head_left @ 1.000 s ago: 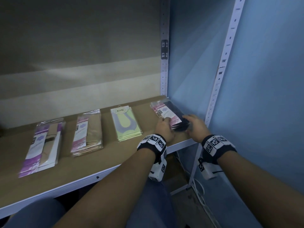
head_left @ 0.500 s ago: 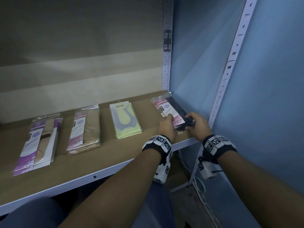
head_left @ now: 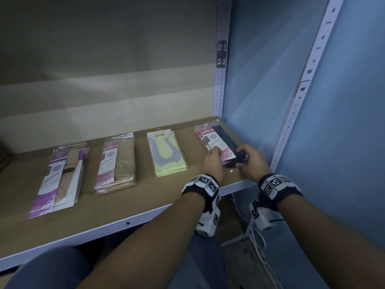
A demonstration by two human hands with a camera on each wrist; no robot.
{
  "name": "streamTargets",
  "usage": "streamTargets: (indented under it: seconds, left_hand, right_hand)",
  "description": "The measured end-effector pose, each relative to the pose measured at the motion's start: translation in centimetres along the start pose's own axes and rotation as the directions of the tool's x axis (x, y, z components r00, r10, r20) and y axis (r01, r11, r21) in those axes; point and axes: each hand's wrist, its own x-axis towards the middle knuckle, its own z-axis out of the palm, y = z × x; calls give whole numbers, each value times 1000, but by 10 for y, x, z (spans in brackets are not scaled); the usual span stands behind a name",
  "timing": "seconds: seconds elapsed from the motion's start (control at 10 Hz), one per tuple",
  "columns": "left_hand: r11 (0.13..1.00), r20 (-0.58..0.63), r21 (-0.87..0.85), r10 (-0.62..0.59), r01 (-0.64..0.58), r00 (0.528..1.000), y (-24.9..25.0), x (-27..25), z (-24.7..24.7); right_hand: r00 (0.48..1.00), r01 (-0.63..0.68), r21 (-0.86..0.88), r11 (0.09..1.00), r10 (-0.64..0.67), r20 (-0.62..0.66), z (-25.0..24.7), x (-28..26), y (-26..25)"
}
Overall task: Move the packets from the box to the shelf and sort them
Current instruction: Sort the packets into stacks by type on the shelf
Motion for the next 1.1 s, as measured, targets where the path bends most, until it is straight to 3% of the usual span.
streamTargets:
  seconds: [0.6,0.9,1.0,1.1]
  left_hand:
    - [994,-74,71,-80,85,994,-28,10,-31]
    - [980,-22,181,-85,87,996,-21,4,-35]
    - [981,4,192,-40,39,999,-18,1,-43]
    - [984,-1,175,-42,42,999,-16,-1,-54]
  right_hand:
    - [996,40,9,999,-40,77,40,11,-32]
    - [991,37,-12,999,-35,126,34,8,-35]
    - [986,53,-39,998,-46,162,28,7,-39]
    - [991,44,-45,998,-38,126,22,6,-44]
